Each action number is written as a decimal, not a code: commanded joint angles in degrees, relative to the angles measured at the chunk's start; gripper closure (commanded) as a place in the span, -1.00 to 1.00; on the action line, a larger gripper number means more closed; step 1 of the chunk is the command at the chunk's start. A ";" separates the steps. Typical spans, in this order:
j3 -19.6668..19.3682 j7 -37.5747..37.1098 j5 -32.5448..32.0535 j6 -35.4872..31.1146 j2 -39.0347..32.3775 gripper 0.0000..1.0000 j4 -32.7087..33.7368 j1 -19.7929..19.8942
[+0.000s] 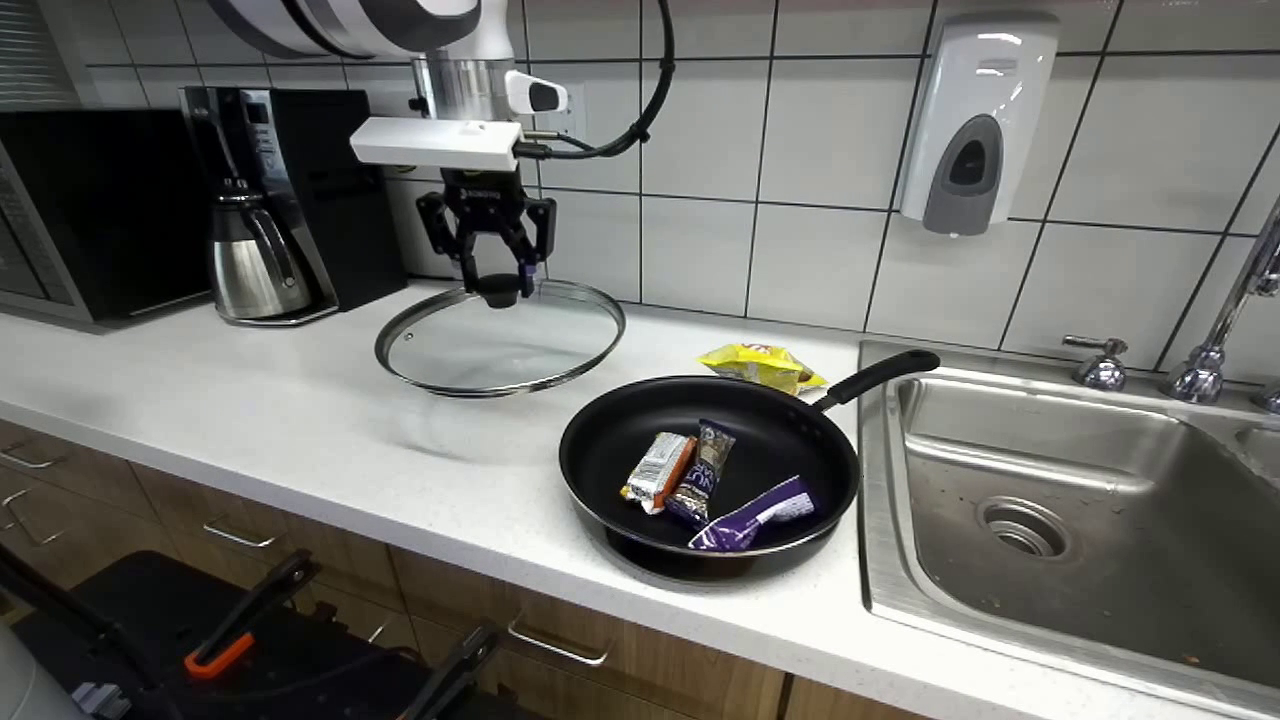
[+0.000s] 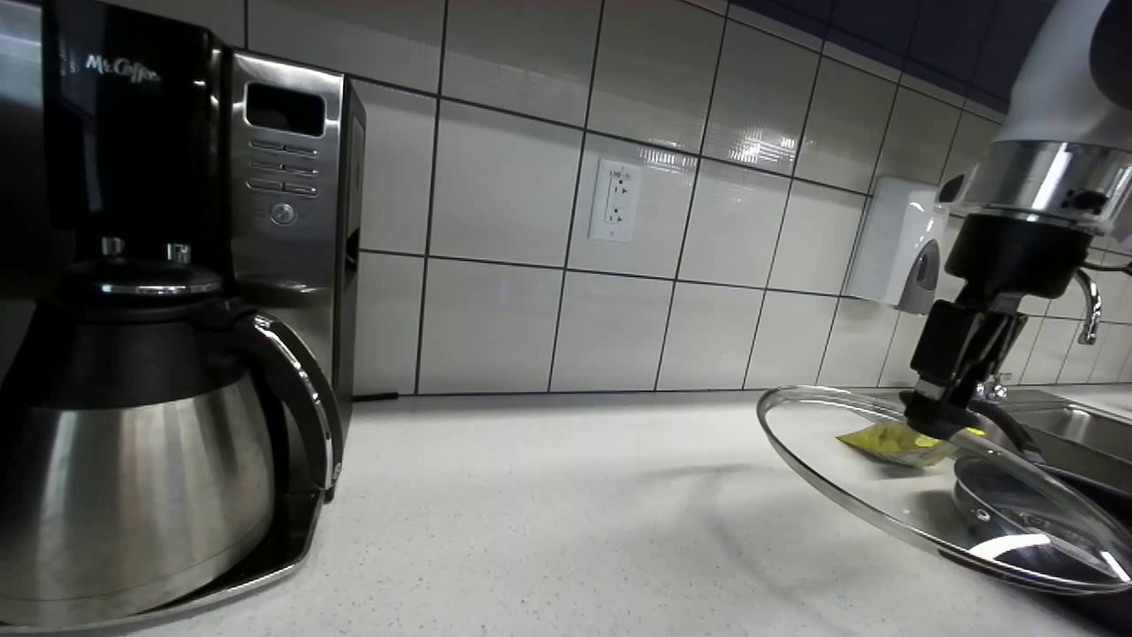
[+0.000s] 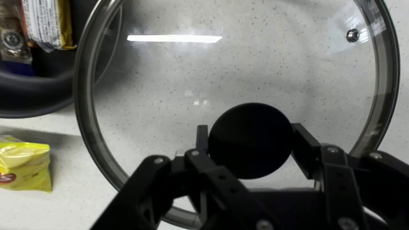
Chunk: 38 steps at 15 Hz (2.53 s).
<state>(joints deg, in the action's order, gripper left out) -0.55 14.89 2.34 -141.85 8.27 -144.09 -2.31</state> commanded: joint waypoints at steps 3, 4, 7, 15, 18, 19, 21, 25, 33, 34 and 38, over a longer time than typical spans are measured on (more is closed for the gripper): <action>-2.79 -3.73 -1.44 -0.29 10.03 0.21 -7.10 3.53; -3.21 -4.59 -2.19 -0.55 11.14 0.21 -8.05 4.38; -4.65 -5.34 -3.11 -0.49 13.77 0.21 -10.19 6.50; -9.12 -4.41 -4.58 -1.22 17.36 0.21 -13.39 11.71; -11.22 -3.34 -4.72 -1.24 16.72 0.21 -12.59 13.34; -11.91 -3.01 -4.54 -1.08 16.24 0.21 -12.13 13.74; -13.22 -2.53 -4.27 -0.65 15.32 0.21 -11.25 14.38; -15.20 -1.80 -4.05 -0.40 13.03 0.21 -9.12 15.05; -17.19 -1.00 -3.39 -0.21 6.51 0.21 -3.94 15.02; -17.11 -1.53 -4.10 -1.25 5.65 0.21 -3.79 15.38; -17.49 -1.06 -3.39 -2.50 2.54 0.21 -2.72 15.45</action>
<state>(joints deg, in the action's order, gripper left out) -18.14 12.48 -0.96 -143.70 12.65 -149.38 12.24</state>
